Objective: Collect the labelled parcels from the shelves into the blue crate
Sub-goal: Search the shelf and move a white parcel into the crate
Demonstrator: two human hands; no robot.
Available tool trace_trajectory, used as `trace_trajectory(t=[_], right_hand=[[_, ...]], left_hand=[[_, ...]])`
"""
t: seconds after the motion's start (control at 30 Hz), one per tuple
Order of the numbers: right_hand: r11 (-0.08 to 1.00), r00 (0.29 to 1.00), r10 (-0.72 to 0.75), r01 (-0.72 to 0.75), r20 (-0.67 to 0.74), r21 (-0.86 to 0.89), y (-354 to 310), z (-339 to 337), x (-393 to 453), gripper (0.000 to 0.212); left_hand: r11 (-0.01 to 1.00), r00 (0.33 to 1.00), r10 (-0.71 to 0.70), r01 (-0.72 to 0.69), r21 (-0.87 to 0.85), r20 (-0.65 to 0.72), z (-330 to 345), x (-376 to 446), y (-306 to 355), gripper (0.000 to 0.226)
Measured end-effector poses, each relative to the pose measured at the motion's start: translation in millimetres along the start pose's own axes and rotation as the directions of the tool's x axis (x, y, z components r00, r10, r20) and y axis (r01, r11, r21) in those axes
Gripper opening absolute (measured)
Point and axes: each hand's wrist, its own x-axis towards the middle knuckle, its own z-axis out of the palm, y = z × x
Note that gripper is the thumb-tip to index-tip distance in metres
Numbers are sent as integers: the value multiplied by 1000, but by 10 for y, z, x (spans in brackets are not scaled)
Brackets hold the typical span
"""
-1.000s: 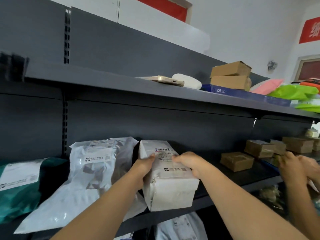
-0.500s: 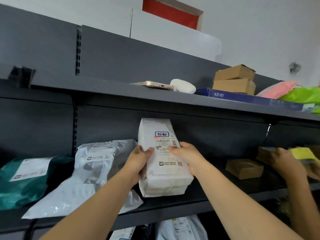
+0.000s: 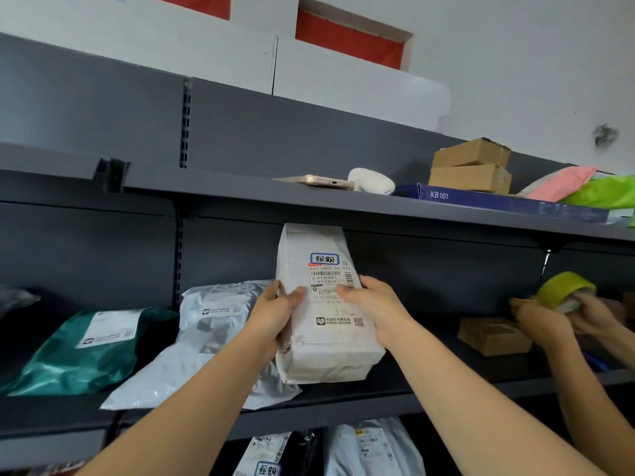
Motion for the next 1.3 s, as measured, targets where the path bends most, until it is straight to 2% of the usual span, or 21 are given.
trace_trajectory(t=[0.17,0.23,0.3,0.37,0.6,0.97,1.03,1.1,1.3], right_hand=[[1000,1000,-10,10,13,-1,-71,176,-221,15],[1000,1000,-8,8,18,-6,-101,267,-343,14],[1000,1000,0,0,23,-14,-130,361,-472,13],[1000,1000,1,0,26,-28,-158,451,-602,13],[999,1000,-5,6,25,-32,-194,759,-1099,14],[999,996,-6,9,88,-32,-240,1266,-1754,14],[1000,994,-7,10,107,-27,-258,1348,-1841,14],[1000,993,-2,4,120,-22,-275,1424,-1912,14],[1000,981,0,-1,196,4,-317,1649,-2046,19]], left_hand=[[1000,1000,21,-21,-15,2,-177,-244,125,36],[999,999,40,-40,4,-11,-270,-361,178,40],[999,999,41,-40,20,-20,-373,-470,218,55],[998,999,48,-48,31,-15,-474,-589,250,56],[997,999,36,-36,68,-6,-809,-1099,384,34],[999,997,23,-21,30,-76,-1343,-1808,527,31],[1000,996,13,-11,23,-92,-1425,-1907,562,36],[1000,995,4,-3,13,-103,-1497,-1994,600,51],[999,983,30,-24,33,-184,-1701,-2222,688,67]])
